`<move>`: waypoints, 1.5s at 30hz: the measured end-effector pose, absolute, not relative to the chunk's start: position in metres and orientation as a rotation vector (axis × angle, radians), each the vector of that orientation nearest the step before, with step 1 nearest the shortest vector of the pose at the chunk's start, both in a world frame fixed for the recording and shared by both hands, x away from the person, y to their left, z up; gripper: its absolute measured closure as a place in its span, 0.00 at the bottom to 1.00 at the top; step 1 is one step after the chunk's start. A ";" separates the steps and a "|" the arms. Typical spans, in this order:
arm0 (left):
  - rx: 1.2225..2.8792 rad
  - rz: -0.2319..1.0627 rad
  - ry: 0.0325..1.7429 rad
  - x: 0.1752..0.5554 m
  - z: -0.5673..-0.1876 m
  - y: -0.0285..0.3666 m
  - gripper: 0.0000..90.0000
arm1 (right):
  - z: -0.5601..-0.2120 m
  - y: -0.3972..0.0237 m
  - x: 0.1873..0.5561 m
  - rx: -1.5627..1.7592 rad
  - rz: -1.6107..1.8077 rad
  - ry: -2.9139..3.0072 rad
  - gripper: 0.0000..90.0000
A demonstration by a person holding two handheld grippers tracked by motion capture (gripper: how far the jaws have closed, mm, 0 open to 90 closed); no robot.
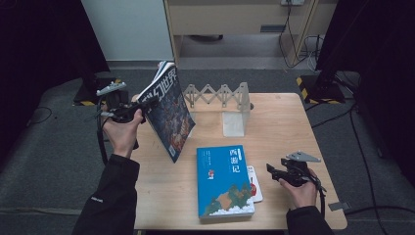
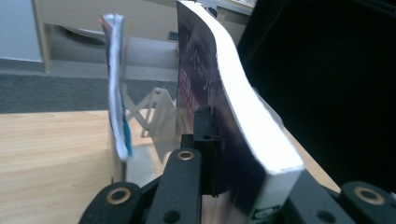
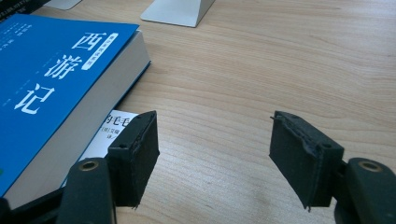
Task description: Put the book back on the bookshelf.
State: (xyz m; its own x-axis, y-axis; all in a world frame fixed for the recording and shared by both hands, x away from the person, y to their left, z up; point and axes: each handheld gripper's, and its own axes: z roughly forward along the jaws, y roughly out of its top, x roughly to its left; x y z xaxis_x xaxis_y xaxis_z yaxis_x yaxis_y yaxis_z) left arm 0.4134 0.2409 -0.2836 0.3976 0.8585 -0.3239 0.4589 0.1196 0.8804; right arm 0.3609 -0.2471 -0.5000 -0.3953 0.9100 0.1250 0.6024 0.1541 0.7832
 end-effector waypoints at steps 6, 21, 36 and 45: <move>1.501 0.516 1.243 0.429 -0.287 0.233 0.91 | -0.500 -0.248 0.361 1.446 1.116 2.060 0.36; 1.503 0.674 1.318 0.464 -0.312 0.206 0.91 | -0.501 -0.250 0.364 1.434 1.105 2.065 0.37; 1.513 0.739 1.298 0.466 -0.313 0.201 0.91 | -0.502 -0.250 0.365 1.425 1.099 2.072 0.37; 1.507 0.734 1.291 0.466 -0.315 0.191 0.91 | -0.502 -0.249 0.365 1.422 1.095 2.078 0.37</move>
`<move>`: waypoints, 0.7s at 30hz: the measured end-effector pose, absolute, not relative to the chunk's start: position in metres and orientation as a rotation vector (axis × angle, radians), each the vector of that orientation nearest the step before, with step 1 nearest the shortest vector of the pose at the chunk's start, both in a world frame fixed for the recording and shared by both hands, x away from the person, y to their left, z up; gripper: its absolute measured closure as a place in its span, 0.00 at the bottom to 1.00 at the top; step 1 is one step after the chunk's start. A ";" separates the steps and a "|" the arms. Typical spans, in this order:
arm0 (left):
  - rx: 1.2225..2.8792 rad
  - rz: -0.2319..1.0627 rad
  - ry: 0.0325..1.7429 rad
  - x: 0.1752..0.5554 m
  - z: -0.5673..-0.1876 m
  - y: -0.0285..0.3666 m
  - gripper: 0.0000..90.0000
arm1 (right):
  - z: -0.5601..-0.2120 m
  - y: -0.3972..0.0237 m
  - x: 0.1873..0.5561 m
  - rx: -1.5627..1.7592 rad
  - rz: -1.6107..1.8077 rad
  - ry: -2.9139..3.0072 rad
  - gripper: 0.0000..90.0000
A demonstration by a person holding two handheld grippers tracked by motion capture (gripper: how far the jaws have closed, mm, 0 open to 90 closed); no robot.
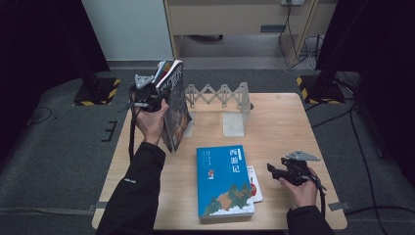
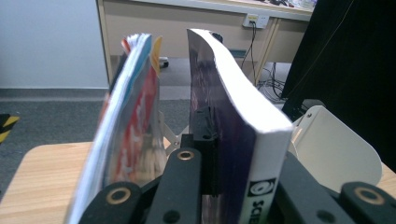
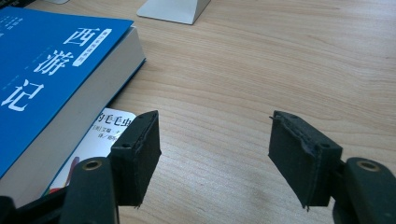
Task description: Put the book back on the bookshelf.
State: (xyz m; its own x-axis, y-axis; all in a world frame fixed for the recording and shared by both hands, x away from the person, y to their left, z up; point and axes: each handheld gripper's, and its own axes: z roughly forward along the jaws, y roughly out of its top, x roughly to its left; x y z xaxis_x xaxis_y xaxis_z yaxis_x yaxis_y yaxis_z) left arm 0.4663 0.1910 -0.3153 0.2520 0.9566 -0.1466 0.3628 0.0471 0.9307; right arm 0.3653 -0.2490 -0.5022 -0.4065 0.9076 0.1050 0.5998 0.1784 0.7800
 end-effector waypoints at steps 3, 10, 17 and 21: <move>1.506 0.737 1.293 0.469 -0.318 0.187 0.91 | -0.502 -0.249 0.365 1.426 1.097 2.076 0.37; 1.516 0.743 1.308 0.474 -0.326 0.182 0.91 | -0.502 -0.249 0.365 1.431 1.099 2.078 0.38; 1.516 0.758 1.325 0.476 -0.338 0.184 0.91 | -0.502 -0.249 0.366 1.427 1.096 2.084 0.38; 1.523 0.749 1.323 0.474 -0.338 0.187 0.91 | -0.502 -0.249 0.366 1.424 1.093 2.084 0.38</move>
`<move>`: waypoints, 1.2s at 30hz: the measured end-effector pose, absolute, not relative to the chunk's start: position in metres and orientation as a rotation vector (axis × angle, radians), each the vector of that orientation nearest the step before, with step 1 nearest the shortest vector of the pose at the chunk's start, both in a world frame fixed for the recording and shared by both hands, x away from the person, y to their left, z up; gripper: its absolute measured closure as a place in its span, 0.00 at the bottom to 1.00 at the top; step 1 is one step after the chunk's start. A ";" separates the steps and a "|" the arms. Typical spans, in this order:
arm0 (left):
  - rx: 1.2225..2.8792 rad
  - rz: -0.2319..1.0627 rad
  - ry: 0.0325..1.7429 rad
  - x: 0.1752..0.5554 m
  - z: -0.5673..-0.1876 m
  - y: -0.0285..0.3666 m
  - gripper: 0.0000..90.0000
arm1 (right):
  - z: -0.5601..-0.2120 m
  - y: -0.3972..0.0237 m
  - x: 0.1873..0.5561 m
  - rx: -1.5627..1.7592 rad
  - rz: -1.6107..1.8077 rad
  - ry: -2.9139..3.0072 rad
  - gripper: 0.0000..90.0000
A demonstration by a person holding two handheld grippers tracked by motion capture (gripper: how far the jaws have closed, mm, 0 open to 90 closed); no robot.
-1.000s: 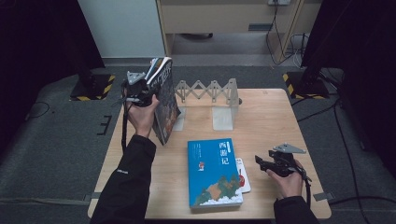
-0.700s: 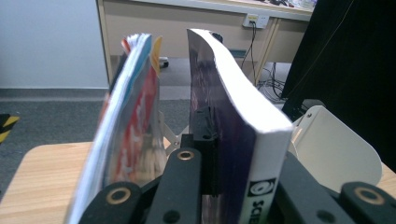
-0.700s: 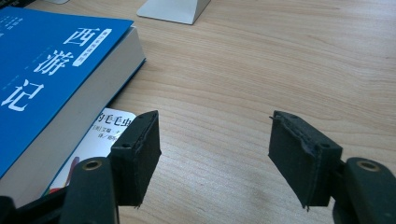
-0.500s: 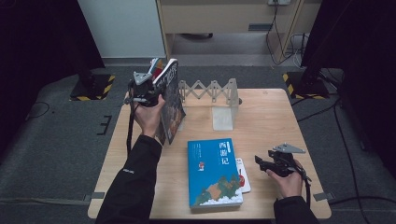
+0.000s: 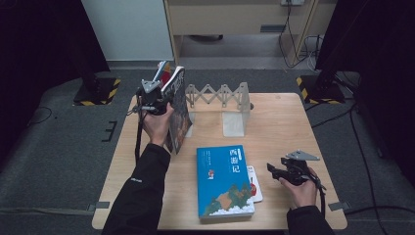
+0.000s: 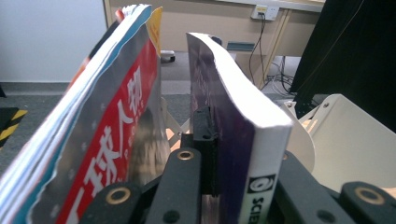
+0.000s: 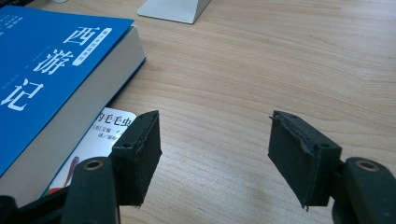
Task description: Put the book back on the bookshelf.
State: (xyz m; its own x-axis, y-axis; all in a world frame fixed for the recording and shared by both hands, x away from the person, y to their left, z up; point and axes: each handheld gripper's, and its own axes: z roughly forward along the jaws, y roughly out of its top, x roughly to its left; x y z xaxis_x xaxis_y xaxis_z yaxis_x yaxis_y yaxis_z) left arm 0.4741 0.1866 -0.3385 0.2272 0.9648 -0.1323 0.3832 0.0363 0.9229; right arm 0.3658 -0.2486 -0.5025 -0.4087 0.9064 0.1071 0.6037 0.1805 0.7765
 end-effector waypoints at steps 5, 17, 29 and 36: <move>1.567 0.712 1.326 0.469 -0.340 0.189 0.90 | -0.502 -0.248 0.366 1.422 1.092 2.087 0.38; 1.707 0.615 1.345 0.453 -0.341 0.200 0.89 | -0.503 -0.248 0.366 1.420 1.085 2.099 0.37; 1.730 0.623 1.397 0.459 -0.339 0.198 0.88 | -0.504 -0.246 0.366 1.423 1.084 2.109 0.37; 1.713 0.664 1.368 0.448 -0.333 0.198 0.91 | -0.504 -0.247 0.366 1.424 1.087 2.102 0.37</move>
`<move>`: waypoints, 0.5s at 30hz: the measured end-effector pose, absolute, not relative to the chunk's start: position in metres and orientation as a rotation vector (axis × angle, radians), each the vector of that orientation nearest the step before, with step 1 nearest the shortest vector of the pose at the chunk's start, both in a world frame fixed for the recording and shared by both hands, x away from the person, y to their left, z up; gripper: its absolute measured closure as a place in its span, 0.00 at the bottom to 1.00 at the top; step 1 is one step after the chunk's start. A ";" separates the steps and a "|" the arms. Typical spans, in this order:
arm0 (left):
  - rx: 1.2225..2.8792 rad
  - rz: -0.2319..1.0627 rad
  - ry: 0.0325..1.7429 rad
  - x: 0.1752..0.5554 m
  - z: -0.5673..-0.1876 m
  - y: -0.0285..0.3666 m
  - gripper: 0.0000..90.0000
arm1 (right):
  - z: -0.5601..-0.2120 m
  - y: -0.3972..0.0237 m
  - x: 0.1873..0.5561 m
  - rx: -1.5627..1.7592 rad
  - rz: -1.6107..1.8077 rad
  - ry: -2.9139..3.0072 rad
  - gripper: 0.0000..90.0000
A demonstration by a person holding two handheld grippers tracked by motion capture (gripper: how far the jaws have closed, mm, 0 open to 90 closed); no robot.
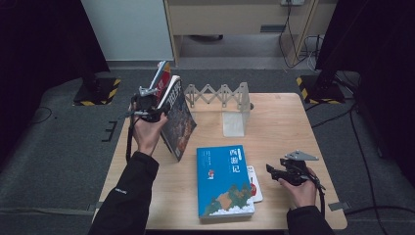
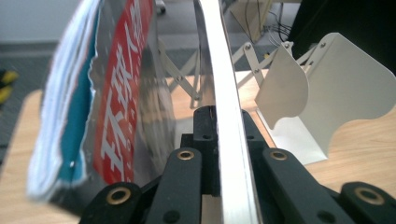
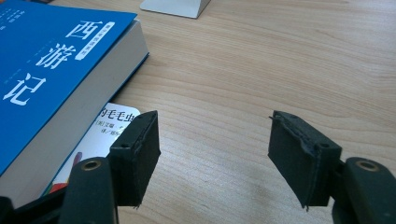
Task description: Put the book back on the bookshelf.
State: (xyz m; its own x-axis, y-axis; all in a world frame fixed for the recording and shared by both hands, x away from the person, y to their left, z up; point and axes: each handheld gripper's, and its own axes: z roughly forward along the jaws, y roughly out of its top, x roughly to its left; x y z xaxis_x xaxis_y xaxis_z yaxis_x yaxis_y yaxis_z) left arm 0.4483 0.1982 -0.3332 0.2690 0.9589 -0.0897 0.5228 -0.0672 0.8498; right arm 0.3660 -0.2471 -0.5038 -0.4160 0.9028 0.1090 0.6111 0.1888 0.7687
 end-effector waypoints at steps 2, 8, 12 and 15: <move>1.703 0.679 1.361 0.446 -0.328 0.198 0.91 | -0.504 -0.247 0.366 1.426 1.084 2.104 0.37; 1.630 0.706 1.339 0.445 -0.310 0.199 0.91 | -0.504 -0.247 0.366 1.423 1.082 2.106 0.37; 1.602 0.716 1.326 0.452 -0.304 0.189 0.91 | -0.504 -0.247 0.366 1.424 1.081 2.106 0.37; 1.592 0.732 1.338 0.463 -0.305 0.183 0.91 | -0.504 -0.247 0.366 1.422 1.086 2.104 0.37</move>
State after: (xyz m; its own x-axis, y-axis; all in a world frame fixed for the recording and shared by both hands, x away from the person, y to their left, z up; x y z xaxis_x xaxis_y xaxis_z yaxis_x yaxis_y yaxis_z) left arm 0.4632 0.1830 -0.3049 0.2380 0.9653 -0.1071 0.4304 -0.0060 0.9026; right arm 0.3661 -0.2470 -0.5039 -0.4178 0.9021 0.1081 0.6107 0.1908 0.7685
